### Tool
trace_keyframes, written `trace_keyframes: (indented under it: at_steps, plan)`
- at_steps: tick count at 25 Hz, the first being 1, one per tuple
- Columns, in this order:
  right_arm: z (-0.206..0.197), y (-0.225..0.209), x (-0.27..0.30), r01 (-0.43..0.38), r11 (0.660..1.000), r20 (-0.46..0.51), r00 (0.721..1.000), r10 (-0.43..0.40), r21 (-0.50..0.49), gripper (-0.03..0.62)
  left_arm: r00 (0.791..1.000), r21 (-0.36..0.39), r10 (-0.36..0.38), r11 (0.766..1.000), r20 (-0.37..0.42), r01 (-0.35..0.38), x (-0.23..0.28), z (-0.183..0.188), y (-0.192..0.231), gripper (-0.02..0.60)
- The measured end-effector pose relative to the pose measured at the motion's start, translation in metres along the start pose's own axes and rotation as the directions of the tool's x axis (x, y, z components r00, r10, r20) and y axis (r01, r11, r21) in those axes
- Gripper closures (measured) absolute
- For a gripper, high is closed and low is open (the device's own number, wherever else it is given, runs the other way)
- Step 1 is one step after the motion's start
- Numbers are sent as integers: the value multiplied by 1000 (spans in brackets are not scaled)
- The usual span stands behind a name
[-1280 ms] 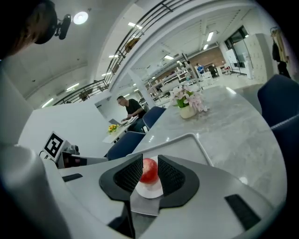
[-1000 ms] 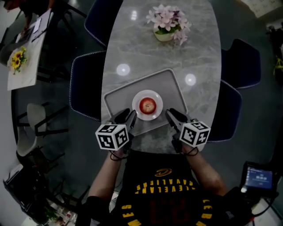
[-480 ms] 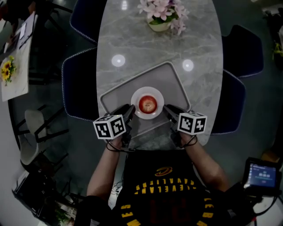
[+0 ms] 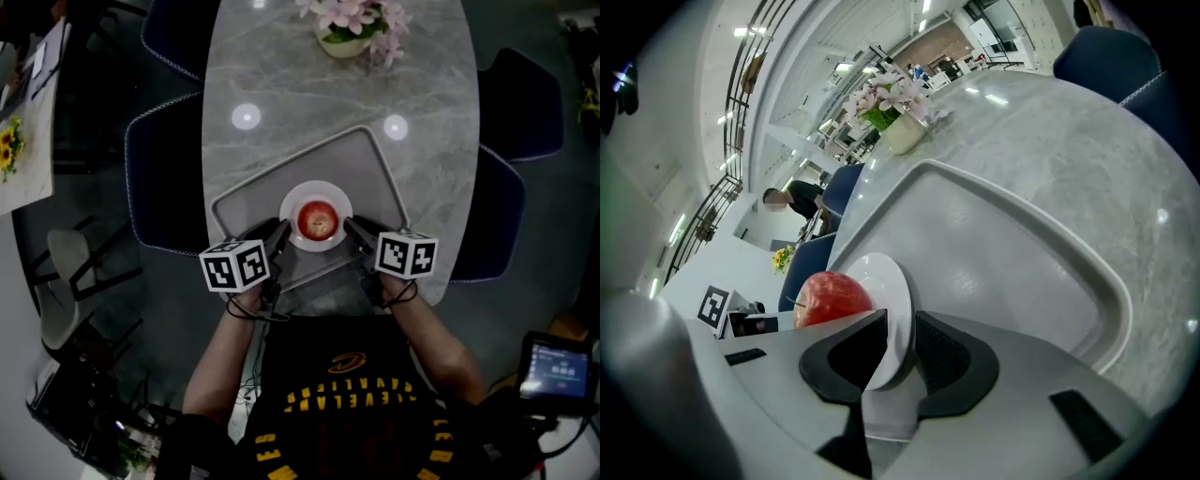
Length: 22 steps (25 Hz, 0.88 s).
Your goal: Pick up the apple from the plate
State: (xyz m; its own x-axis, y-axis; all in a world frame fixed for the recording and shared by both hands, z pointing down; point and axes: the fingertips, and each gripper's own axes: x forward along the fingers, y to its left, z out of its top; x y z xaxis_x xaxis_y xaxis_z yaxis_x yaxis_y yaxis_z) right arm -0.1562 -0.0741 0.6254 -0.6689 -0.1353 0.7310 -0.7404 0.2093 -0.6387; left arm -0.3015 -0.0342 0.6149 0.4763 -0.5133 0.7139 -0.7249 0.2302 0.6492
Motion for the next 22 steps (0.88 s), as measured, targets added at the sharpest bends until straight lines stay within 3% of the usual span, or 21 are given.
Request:
trace_keyframes:
  at_steps: [7,10,14,22]
  plan:
    - [-2,3,2,-4,1000,-10,1000,4,1,496,1000,-18,-6,1000,-20,5,2,-5,1,469]
    - [-2,1,1,3,1000,-9,1000,-3,14,545,999,-16,-4,1000,-32,4,3,-5,2,469]
    - [-3,1,1,-4,1000,-10,1000,4,27,546,998,-23,-22,1000,-51,20,5,-8,-1,471]
    - [-4,0,1,-12,998,-13,1000,13,65,553,996,3,20,1000,-85,-20,7,-8,-1,471]
